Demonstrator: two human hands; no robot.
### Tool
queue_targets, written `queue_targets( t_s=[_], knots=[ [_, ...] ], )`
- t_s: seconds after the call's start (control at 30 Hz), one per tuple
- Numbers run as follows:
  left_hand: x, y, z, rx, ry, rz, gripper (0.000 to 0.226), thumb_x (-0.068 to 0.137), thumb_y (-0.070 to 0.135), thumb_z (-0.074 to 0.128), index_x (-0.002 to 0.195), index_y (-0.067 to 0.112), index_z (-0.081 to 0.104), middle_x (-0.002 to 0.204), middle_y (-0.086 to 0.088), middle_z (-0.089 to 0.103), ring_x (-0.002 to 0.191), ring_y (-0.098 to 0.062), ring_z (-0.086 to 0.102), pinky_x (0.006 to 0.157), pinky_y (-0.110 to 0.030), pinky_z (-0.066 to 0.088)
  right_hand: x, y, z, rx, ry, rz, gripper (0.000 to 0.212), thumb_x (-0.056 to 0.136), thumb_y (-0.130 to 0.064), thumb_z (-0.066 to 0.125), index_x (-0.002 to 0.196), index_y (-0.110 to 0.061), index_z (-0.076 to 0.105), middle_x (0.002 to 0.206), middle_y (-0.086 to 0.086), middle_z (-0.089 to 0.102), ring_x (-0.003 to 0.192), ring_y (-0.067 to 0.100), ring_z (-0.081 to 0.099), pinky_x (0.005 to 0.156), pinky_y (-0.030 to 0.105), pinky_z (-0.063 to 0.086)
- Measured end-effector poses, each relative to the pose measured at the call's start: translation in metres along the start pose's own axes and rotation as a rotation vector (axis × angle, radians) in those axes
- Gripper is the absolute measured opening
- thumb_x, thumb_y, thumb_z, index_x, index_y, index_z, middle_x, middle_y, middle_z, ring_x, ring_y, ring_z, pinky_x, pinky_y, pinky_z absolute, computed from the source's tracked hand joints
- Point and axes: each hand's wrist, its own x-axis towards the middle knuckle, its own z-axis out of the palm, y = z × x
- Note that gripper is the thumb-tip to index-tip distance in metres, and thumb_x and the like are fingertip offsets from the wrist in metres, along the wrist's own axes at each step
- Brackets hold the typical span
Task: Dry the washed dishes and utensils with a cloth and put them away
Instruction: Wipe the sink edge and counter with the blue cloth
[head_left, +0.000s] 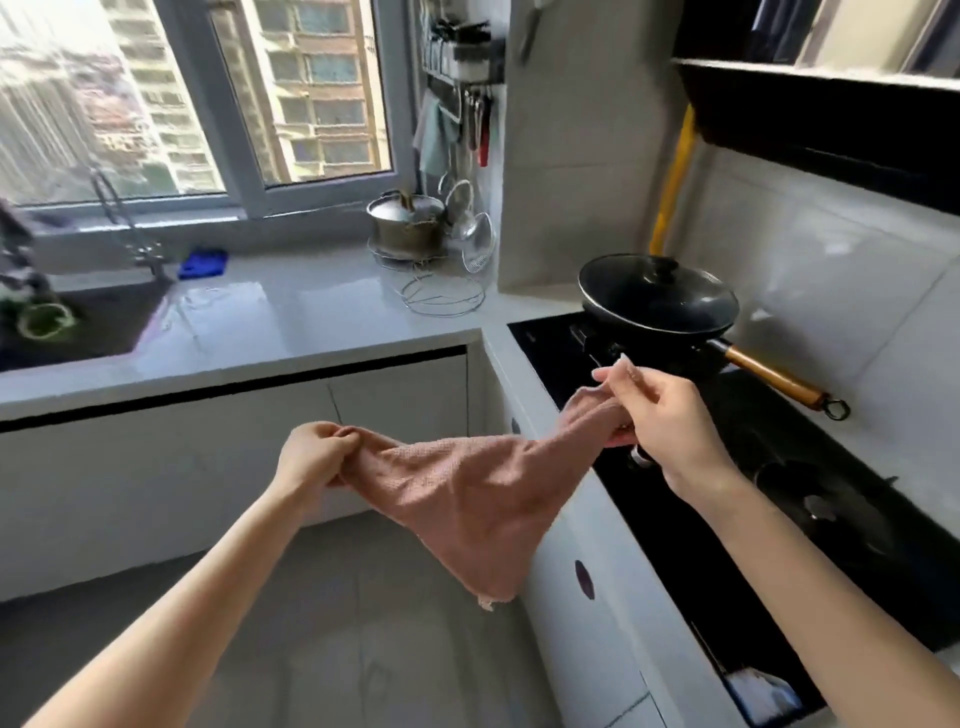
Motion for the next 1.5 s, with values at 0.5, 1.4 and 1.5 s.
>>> queue_targets(
  t_s=[0.5,1.4,1.5],
  knots=[
    [0.160,0.035,-0.138,0.189,-0.452,0.369,0.026,0.069,0.039,0.072,0.094,0.033,0.071,0.096,0.018,0.070,0.092,0.004,0.063,0.083,-0.015,0.047,0.166,-0.110,0.319,0.034,-0.720,-0.098,0.019,0.096,-0.020,0.056,0.087,-0.017,0.071,0.066,-0.013,0.068,0.061,-0.001,0.063,0.053,0.010,0.045],
    [0.492,0.041,-0.391,-0.732,0.131,-0.195,0.029,0.090,-0.011,0.043,0.112,0.000,0.059,0.087,-0.016,0.065,0.058,-0.020,0.066,0.041,-0.026,0.052,0.392,-0.063,0.732,-0.157,-1.111,-0.416,0.110,0.063,-0.025,0.085,0.141,-0.051,0.013,0.136,-0.020,0.042,0.133,0.009,0.040,0.111,0.038,0.032],
    [0.513,0.047,-0.416,-0.768,0.119,-0.134,0.027,0.089,-0.009,0.046,0.110,0.000,0.060,0.085,-0.013,0.067,0.067,-0.020,0.069,0.056,-0.028,0.058,0.395,-0.049,0.788,-0.119,-1.256,-0.306,0.121,0.054,-0.031,0.084,0.149,-0.044,0.009,0.136,-0.011,0.049,0.126,0.023,0.049,0.107,0.050,0.037]
  ],
)
